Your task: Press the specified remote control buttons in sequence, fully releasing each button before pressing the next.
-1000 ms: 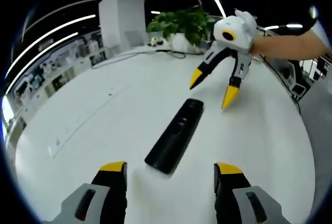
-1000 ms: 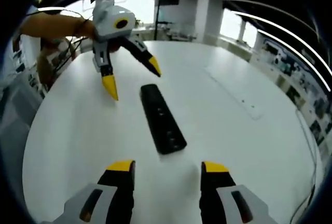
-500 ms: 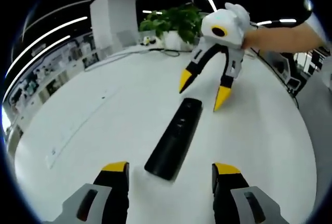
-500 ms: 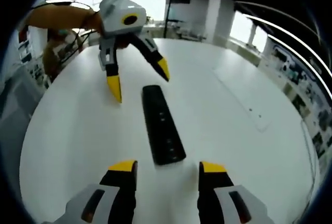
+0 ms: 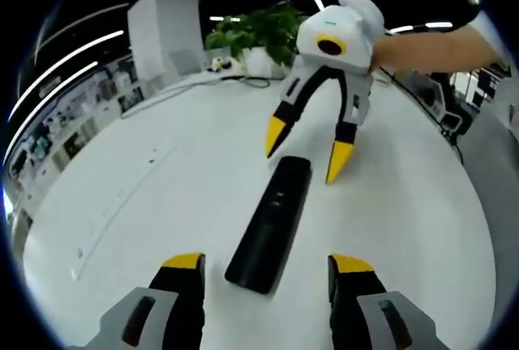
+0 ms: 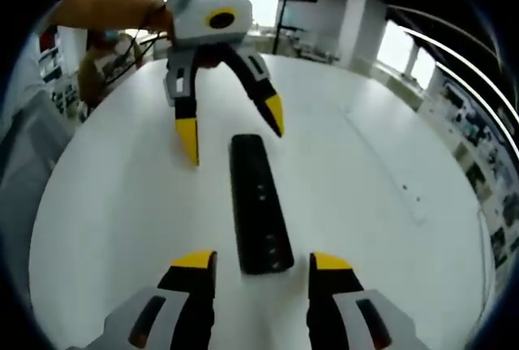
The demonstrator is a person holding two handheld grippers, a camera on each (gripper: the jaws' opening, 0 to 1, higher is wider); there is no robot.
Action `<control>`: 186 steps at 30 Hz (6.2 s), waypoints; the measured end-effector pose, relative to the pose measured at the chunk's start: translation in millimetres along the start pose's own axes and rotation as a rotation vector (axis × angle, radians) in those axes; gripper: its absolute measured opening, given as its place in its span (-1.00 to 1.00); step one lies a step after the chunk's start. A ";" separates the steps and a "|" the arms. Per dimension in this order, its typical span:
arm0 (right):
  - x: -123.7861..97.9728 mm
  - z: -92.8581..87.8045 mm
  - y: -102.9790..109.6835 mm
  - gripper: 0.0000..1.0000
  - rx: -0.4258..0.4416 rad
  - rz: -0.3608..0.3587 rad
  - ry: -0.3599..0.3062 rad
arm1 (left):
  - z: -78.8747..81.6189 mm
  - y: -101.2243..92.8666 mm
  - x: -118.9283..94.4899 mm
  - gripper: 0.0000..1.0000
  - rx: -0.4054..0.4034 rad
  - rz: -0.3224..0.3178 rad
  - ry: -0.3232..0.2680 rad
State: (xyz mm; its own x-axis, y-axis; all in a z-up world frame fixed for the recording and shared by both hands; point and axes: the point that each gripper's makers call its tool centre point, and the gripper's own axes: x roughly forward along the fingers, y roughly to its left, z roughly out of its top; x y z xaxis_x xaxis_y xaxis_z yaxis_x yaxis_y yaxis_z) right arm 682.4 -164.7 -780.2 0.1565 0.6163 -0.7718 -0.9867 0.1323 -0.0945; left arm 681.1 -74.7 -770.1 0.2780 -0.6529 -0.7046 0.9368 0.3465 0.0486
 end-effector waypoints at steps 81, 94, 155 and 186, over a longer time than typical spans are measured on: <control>1.6 5.4 12.1 -0.62 -0.090 0.112 0.074 | -0.6 -11.6 4.9 -0.51 0.089 -0.118 0.060; -16.5 7.7 36.3 -0.62 -0.090 0.102 0.063 | 8.4 -38.3 -10.0 -0.51 0.104 -0.106 0.036; -36.0 -14.2 171.5 -0.62 -0.062 0.165 0.081 | -22.4 -173.6 -31.6 -0.52 0.090 -0.179 0.085; -32.6 -18.3 172.7 -0.62 -0.060 0.169 0.080 | -26.6 -174.2 -27.9 -0.52 0.117 -0.193 0.103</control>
State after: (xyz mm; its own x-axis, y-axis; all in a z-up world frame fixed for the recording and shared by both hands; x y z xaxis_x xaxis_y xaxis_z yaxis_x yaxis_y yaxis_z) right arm 506.1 -176.1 -782.8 -0.0131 0.5621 -0.8270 -0.9999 -0.0159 0.0050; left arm 504.5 -99.0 -777.7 0.0738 -0.6255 -0.7767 0.9904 0.1374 -0.0166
